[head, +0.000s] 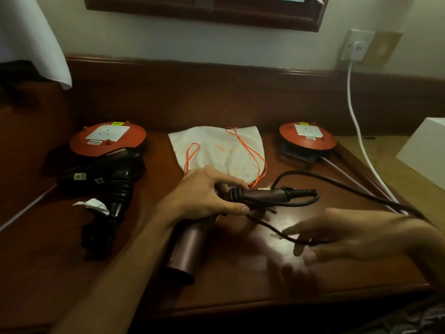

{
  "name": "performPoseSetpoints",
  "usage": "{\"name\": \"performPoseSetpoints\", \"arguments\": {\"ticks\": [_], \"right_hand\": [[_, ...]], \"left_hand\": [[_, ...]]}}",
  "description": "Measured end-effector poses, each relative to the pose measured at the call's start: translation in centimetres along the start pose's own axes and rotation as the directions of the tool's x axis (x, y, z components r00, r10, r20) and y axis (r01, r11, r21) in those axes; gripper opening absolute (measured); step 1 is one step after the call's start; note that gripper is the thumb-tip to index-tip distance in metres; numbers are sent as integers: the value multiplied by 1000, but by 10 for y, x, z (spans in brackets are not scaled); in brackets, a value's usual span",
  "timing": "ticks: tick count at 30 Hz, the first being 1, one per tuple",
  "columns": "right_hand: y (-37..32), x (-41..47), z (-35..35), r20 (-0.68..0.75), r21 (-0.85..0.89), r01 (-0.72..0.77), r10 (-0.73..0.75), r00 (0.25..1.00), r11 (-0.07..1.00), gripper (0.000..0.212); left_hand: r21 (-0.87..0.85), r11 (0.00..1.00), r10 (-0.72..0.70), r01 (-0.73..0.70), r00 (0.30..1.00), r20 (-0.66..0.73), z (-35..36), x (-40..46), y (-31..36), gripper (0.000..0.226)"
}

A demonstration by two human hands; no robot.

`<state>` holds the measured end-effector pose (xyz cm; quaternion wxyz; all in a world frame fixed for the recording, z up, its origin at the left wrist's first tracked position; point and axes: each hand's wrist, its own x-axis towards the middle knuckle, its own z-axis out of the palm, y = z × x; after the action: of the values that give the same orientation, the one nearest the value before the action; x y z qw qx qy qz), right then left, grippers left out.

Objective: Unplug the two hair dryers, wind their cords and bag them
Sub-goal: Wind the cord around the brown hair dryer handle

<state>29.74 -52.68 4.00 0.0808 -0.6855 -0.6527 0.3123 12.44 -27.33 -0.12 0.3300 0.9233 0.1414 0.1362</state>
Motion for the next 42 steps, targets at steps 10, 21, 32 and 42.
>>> {"name": "performPoseSetpoints", "arguments": {"ticks": [10, 21, 32, 42], "right_hand": [[54, -42, -10, -511, 744, 198, 352, 784, 638, 29], [14, 38, 19, -365, 378, -6, 155, 918, 926, 36], [48, 98, 11, -140, 366, -153, 217, 966, 918, 7], [11, 112, -41, 114, 80, -159, 150, 982, 984, 22]], "left_hand": [[-86, 996, -28, 32, 998, 57, 0, -1, 3, 50], [-317, 948, 7, -12, 1000, -17, -8, -10, -2, 36], [35, 999, 30, -28, 998, -54, 8, -19, -6, 61], [435, 896, 27, -87, 989, 142, 18, -24, 25, 73]]}}
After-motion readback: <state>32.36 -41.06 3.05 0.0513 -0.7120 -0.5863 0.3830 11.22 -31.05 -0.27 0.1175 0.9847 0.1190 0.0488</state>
